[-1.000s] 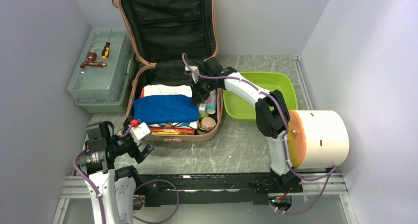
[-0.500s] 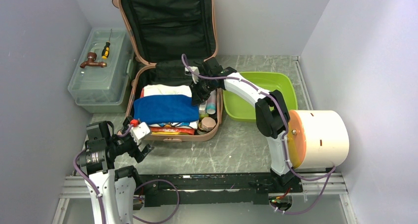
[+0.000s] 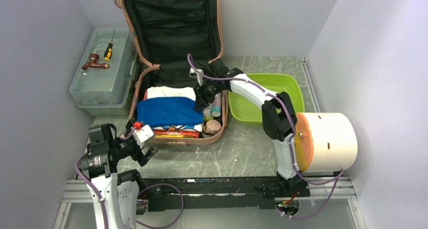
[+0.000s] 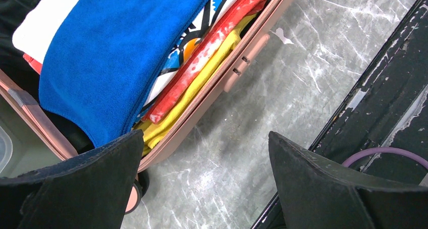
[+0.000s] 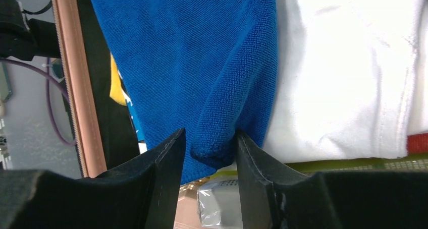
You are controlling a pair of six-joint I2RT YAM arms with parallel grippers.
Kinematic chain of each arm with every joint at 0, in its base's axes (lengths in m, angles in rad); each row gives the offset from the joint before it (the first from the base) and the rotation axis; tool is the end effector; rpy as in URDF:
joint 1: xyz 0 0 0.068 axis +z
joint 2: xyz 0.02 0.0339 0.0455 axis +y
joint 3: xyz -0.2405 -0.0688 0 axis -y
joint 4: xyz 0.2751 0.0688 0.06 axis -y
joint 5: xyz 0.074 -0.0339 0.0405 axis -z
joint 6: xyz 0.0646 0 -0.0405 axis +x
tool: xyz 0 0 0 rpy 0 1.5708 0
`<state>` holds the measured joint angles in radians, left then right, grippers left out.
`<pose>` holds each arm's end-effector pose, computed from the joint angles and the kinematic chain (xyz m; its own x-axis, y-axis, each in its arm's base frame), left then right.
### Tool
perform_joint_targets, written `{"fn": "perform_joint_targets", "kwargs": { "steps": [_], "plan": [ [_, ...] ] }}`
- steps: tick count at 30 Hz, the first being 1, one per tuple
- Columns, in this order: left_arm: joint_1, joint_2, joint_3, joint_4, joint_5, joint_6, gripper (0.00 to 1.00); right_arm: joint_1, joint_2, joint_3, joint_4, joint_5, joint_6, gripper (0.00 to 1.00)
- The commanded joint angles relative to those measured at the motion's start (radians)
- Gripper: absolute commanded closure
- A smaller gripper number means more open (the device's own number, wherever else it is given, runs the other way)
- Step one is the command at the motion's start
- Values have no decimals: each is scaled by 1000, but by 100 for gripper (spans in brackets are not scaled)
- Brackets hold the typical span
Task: Open, take out, and arrange the luggage
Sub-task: Pick up the personal item from the luggage.
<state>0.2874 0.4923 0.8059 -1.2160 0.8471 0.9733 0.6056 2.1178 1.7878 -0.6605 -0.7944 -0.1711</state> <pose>0.1323 -0.0114 0.2775 -0.2104 0.5087 -0.8349 0.7672 0.6152 0.1815 0.3768 0.3169 0.1868 -0.5549 -0.5293 -0.6419 -0.8270 0.2672 0.4946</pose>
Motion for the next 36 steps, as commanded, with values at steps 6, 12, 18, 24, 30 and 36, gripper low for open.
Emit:
{"fn": "perform_joint_targets", "kwargs": {
  "steps": [6, 12, 18, 24, 30, 36],
  "plan": [
    [6, -3, -2, 13, 13, -21, 1, -9, -55, -21, 50, 116, 60, 55],
    [7, -1, -3, 14, 13, -21, 1, -10, -38, -31, 64, 177, 89, 46],
    [7, -3, -2, 13, 13, -19, 1, -9, 15, -28, 86, 51, 135, 43],
    [7, -1, -3, 15, 12, -21, 1, -9, 54, -17, 81, -52, 145, 57],
    [8, 1, -2, 14, 12, -21, 1, -10, 2, -9, 68, -25, 106, 100],
    [7, 6, -2, 12, 14, -18, 1, -10, -151, -28, 98, 163, 76, 100]
  ]
}}
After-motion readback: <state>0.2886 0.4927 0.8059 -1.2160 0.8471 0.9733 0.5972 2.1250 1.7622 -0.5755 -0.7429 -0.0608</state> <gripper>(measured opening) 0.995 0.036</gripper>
